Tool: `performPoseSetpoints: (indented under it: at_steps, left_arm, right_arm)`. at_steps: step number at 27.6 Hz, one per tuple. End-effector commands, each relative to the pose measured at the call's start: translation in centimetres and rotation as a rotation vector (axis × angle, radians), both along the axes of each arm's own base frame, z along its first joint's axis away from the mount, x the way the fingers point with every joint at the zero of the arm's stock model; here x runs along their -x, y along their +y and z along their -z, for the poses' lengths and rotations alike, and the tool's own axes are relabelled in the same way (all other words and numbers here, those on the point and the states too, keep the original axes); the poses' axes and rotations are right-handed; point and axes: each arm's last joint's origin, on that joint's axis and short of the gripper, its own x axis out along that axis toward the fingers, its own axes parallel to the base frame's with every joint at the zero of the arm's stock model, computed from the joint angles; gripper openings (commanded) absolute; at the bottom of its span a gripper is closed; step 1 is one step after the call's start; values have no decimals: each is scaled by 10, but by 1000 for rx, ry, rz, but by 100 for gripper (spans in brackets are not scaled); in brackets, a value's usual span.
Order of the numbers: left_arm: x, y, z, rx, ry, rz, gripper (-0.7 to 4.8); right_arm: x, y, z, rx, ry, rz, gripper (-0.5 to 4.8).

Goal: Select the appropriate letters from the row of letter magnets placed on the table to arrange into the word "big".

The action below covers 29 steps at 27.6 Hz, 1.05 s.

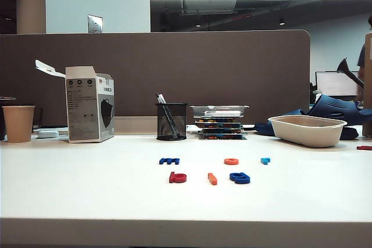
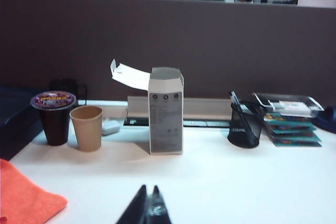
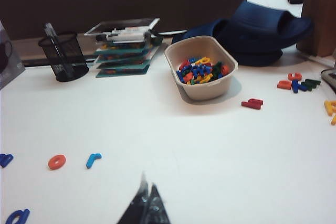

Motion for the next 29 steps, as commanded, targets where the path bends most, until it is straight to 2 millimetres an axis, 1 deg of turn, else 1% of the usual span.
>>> performPoseSetpoints:
  at_steps: [1,4,7,10,11,13,16,29]
  left_arm:
    - [-8,0,8,2,-30,1,-5]
    - [-14,0,20,3,-26,2,-5]
    - [-25,0,42,3,-27,-2,-5]
    - [-31,0,57,0,-56,0,-5]
    - [-34,0,65,-1,-71,2,-5]
    - [-37,0,76,0,-57,1,-5]
    - [-37,0,78,-2,-41,2,-5]
    - [-38,0,81,15,-12,3,-5]
  right_arm:
    - [-4,-1,8,3,-28,2,-5]
    - [-7,-1,19,54,-29,2,-5]
    - [-10,-3,32,82,-48,27,-5]
    - [-12,-3,39,93,-55,54,-5]
    - [-13,-4,42,102,-49,59,-5]
    - [-13,-4,42,132,-52,76,-5]
    - [-13,-4,42,138,-49,76,4]
    - [-13,-4,42,138,-52,77,4]
